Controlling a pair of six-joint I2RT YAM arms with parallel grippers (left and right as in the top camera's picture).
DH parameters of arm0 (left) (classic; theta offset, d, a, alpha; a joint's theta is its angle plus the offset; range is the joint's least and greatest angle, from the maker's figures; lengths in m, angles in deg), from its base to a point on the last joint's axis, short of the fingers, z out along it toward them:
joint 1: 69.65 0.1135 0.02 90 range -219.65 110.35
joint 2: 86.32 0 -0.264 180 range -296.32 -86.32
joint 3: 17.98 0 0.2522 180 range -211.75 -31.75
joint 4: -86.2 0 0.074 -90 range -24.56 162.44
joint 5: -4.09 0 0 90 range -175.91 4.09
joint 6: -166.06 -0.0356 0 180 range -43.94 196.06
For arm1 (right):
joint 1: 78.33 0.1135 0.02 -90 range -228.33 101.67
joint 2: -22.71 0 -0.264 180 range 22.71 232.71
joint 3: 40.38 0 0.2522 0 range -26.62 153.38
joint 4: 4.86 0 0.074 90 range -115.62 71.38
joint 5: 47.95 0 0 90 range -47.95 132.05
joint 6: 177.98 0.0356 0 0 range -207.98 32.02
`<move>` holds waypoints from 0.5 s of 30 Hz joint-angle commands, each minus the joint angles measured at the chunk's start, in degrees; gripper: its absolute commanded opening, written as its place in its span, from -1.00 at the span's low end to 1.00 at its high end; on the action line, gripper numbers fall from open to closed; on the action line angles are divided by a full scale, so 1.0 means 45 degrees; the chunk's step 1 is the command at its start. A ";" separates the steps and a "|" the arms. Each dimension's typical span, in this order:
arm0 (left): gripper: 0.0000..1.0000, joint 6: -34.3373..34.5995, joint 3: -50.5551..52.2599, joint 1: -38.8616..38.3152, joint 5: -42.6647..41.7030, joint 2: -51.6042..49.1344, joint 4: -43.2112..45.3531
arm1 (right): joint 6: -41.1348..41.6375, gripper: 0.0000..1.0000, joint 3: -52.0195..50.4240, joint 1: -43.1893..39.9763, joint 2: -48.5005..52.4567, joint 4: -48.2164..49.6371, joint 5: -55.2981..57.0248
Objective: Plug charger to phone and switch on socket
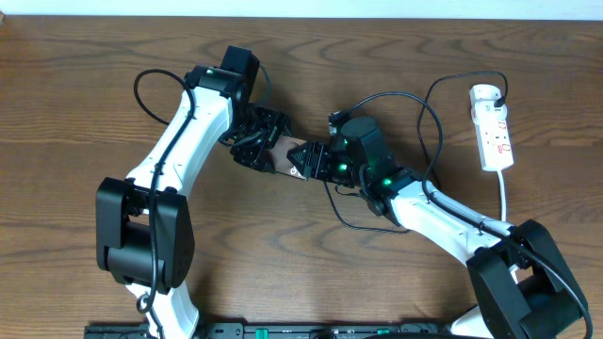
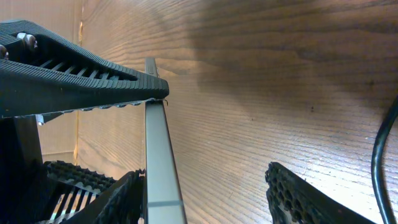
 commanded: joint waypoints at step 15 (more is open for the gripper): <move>-0.85 -0.0209 -0.0418 -0.0340 0.0340 0.0374 -0.0073 | 0.0044 0.24 0.0165 0.0306 0.0078 -0.0005 0.0408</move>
